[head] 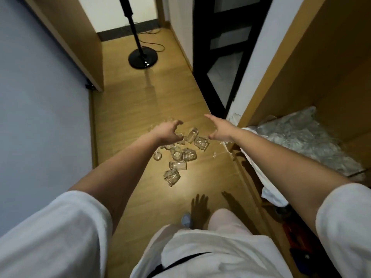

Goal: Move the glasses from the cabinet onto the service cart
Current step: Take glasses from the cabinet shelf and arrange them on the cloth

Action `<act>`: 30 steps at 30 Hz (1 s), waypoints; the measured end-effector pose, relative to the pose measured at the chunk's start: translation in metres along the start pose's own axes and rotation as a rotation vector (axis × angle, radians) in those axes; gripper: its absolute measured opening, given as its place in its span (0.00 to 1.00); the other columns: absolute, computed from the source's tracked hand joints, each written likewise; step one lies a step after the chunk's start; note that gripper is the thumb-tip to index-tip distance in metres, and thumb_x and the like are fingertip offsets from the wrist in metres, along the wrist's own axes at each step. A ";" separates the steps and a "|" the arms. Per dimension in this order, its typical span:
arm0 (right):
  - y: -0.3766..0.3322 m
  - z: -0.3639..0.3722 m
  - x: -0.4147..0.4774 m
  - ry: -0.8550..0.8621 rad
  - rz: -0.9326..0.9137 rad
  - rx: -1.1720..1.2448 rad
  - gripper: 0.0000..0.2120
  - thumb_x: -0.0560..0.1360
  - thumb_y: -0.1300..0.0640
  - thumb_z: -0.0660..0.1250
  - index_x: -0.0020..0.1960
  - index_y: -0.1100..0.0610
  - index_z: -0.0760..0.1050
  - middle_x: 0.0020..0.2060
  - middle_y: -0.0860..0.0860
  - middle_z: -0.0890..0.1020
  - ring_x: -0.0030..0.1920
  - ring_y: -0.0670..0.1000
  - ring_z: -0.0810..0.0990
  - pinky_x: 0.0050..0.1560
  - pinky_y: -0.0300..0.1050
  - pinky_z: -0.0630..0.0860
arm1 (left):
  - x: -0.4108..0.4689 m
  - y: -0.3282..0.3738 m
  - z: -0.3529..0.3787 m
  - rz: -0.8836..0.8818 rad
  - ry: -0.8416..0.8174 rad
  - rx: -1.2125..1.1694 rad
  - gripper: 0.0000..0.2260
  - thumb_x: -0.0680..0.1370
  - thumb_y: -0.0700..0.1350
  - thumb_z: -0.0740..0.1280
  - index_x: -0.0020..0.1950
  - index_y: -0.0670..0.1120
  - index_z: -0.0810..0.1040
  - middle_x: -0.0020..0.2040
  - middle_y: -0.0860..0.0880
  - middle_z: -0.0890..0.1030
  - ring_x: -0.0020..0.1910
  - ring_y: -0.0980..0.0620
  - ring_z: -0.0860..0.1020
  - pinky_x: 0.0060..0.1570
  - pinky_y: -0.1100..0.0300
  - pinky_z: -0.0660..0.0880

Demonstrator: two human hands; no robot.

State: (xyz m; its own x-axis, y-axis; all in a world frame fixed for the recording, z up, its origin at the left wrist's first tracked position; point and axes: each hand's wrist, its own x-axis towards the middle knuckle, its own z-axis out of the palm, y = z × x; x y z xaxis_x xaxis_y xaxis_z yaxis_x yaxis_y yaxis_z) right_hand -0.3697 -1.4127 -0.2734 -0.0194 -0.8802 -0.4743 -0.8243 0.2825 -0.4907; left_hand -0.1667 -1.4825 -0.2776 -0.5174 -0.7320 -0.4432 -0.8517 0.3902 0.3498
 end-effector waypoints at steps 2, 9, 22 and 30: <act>0.012 -0.009 0.015 -0.055 0.040 -0.025 0.37 0.75 0.57 0.68 0.78 0.50 0.51 0.74 0.54 0.64 0.71 0.56 0.66 0.64 0.43 0.66 | 0.026 0.009 -0.001 0.031 -0.048 0.028 0.28 0.76 0.51 0.67 0.74 0.50 0.62 0.70 0.45 0.71 0.66 0.45 0.72 0.66 0.49 0.69; 0.064 -0.052 0.061 -0.139 0.120 -0.066 0.31 0.76 0.56 0.68 0.75 0.52 0.59 0.72 0.53 0.67 0.70 0.55 0.67 0.66 0.44 0.66 | 0.104 0.053 -0.007 0.115 -0.162 0.099 0.27 0.77 0.49 0.67 0.74 0.48 0.62 0.71 0.47 0.70 0.67 0.47 0.70 0.66 0.57 0.67; 0.220 -0.123 0.051 0.045 0.311 0.208 0.24 0.74 0.63 0.68 0.69 0.57 0.70 0.63 0.52 0.76 0.62 0.52 0.75 0.49 0.32 0.71 | 0.227 0.236 0.001 0.370 -0.311 0.094 0.24 0.76 0.47 0.68 0.71 0.46 0.67 0.66 0.47 0.75 0.62 0.47 0.75 0.58 0.62 0.68; 0.316 -0.123 -0.017 0.419 0.621 0.383 0.25 0.74 0.59 0.70 0.69 0.55 0.69 0.64 0.54 0.76 0.63 0.53 0.75 0.57 0.35 0.67 | 0.282 0.331 0.043 0.559 -0.513 0.278 0.27 0.72 0.51 0.69 0.69 0.42 0.71 0.66 0.44 0.74 0.65 0.44 0.72 0.59 0.61 0.66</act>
State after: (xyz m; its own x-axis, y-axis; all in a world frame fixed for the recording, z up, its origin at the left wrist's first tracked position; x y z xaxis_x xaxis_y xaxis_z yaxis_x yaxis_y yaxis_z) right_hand -0.6997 -1.3559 -0.3305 -0.6768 -0.5690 -0.4671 -0.3465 0.8060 -0.4799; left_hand -0.5978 -1.5357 -0.3224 -0.7892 -0.0665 -0.6106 -0.4103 0.7968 0.4435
